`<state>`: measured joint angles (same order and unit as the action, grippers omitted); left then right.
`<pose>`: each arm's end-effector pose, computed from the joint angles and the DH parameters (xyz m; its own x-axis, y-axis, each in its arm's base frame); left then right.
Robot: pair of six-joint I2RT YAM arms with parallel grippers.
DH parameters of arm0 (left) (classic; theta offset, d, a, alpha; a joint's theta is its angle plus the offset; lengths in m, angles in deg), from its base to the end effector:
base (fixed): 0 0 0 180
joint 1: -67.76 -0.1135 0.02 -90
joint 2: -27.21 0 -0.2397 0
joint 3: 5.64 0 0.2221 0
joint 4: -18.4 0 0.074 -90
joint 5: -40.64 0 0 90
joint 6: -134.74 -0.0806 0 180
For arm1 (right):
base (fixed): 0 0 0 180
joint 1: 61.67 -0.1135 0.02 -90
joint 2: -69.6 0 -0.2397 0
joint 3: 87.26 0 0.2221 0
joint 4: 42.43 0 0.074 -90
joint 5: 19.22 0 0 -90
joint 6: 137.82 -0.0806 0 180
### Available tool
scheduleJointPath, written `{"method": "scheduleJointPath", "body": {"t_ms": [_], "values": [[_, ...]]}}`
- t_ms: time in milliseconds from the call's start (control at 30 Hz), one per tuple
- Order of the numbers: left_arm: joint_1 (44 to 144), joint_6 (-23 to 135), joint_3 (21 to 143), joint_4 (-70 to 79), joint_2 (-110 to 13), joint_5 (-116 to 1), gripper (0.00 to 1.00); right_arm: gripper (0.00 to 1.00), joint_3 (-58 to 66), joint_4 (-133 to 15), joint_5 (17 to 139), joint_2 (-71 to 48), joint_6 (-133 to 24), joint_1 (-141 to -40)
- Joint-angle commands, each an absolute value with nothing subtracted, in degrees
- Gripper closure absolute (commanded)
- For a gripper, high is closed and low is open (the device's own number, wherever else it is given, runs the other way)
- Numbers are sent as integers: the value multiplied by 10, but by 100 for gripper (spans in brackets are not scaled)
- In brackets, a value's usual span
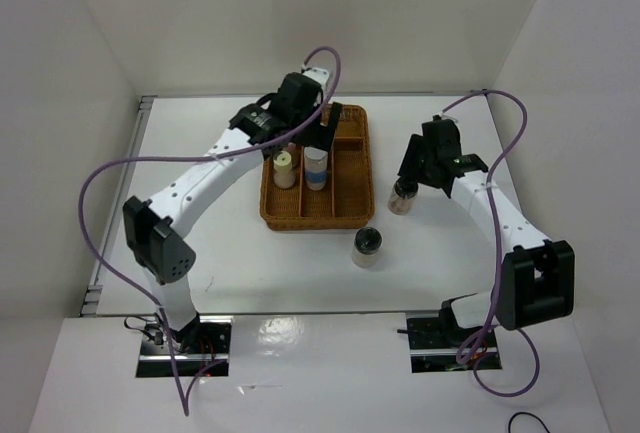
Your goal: Organize the condiment bottles
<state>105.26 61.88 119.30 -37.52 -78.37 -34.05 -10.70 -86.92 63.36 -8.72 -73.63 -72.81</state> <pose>0.3428 -0.2362 0.3276 -0.5750 0.0830 -0.8139 0.2610 0.9615 -0.0864 0.2963 0.0477 0.2302 -0.6833 0.3055 -0.6631 0.2150 0.9522 0.2171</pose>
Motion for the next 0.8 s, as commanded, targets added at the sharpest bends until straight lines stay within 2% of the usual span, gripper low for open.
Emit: {"method": "scheduleJointPath", "body": {"t_ms": [0, 133, 233, 367, 533, 767], "values": [[1054, 635, 1187, -373, -722, -317, 0, 39, -92, -875, 620, -94, -729, -741], [1054, 641, 1175, -378, -717, -306, 0, 40, -92, -880, 615, -105, -729, -741], [1054, 641, 1170, -378, -711, -306, 0, 48, -92, -886, 609, -106, -734, -741], [1054, 646, 1163, -378, -700, -306, 0, 49, -92, -886, 603, -111, -734, -746], [1054, 646, 1156, -378, -695, -306, 0, 56, -92, -886, 603, -111, -739, -751], [1054, 641, 1151, -378, -689, -300, 0, 57, -81, -904, 603, -123, -744, -756]]}}
